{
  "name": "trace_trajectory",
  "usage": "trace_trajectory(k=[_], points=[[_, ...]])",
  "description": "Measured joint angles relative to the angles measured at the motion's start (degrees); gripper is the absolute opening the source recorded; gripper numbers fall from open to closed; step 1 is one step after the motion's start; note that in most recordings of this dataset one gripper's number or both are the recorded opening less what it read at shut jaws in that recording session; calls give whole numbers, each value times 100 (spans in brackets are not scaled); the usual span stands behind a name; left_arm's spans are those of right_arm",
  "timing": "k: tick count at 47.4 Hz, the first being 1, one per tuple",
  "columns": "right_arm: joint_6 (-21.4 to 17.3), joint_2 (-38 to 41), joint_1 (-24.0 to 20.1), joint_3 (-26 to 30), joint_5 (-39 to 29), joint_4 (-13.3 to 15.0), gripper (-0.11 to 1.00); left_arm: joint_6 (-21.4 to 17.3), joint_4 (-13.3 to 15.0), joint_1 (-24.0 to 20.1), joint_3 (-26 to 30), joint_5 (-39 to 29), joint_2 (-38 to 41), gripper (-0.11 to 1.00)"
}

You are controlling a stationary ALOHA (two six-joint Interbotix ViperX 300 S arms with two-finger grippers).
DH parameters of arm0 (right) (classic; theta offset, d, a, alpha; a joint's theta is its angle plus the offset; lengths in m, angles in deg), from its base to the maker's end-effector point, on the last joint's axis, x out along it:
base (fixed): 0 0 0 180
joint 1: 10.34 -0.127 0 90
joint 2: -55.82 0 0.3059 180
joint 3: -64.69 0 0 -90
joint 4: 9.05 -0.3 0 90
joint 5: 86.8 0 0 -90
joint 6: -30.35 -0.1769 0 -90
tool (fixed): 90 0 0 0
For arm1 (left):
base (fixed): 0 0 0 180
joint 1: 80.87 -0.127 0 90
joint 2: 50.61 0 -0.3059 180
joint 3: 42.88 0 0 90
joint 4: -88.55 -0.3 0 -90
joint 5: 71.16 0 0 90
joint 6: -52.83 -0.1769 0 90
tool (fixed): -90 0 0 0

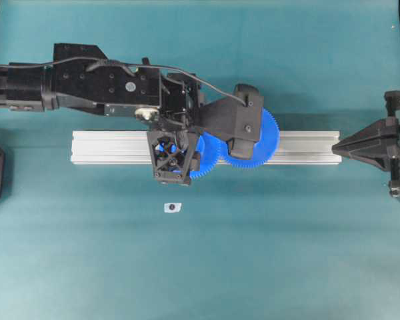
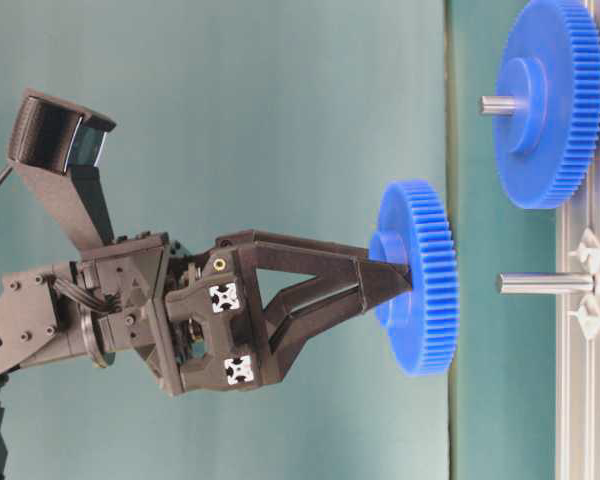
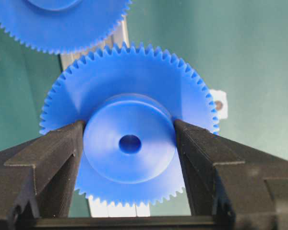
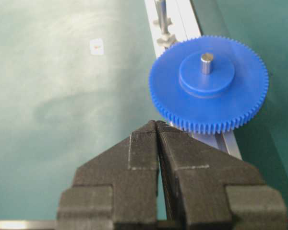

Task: Find the location of the shaft and insert the small gear.
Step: 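Carry the gear with the left gripper over the empty left shaft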

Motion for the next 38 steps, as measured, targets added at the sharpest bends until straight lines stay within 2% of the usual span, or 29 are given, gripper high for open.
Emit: trace_trajectory(k=[38], points=[[0,-9,0,-26,9,0,4,0,0,-44,18,9,316,63]])
